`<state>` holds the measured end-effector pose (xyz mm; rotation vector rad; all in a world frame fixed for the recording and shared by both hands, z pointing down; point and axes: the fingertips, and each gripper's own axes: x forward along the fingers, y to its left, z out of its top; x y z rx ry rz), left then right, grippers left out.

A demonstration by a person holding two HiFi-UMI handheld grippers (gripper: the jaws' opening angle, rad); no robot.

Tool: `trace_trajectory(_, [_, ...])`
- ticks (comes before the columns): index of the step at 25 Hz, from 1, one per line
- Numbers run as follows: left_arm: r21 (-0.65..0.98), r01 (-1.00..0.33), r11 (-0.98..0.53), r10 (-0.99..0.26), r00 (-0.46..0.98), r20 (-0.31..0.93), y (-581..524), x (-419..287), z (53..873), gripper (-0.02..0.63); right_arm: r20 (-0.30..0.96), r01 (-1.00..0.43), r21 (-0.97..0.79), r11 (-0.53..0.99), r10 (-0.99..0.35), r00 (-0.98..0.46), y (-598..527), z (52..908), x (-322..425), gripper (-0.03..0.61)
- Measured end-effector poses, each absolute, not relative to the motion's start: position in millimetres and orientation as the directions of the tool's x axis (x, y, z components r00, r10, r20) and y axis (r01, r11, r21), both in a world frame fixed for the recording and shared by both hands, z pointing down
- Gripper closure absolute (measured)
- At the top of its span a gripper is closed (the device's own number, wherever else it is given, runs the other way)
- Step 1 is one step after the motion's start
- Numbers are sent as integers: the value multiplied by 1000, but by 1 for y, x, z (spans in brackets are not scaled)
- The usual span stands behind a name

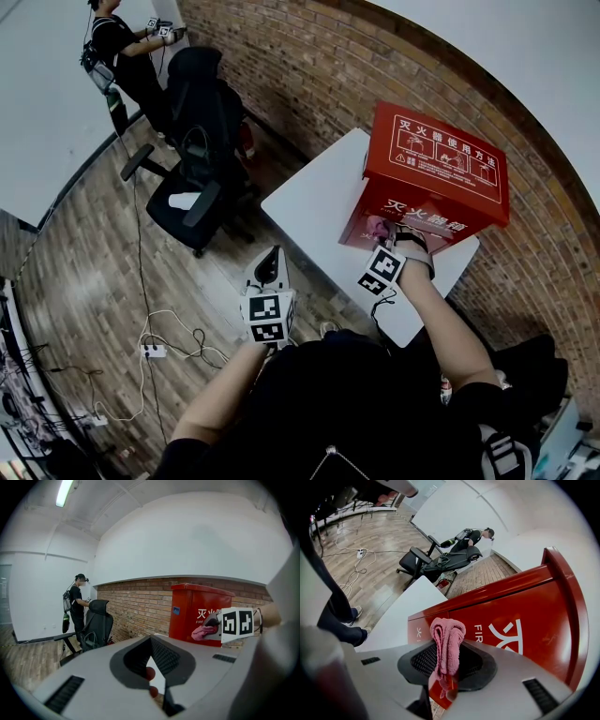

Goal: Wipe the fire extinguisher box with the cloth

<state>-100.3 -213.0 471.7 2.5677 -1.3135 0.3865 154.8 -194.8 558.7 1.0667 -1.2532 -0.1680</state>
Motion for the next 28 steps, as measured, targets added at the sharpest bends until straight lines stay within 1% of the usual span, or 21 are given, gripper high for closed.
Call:
trace_trajectory(16, [88,-814,-574,-754,567,332,-207,-103,472,586,669,-432,739,517,-641,376,-196,525,155,472])
trace_trajectory(28, [90,-802,-590,-744,584,325,-198,-104,469,586,631,-413,772,484,-661,405,-194,480,156,472])
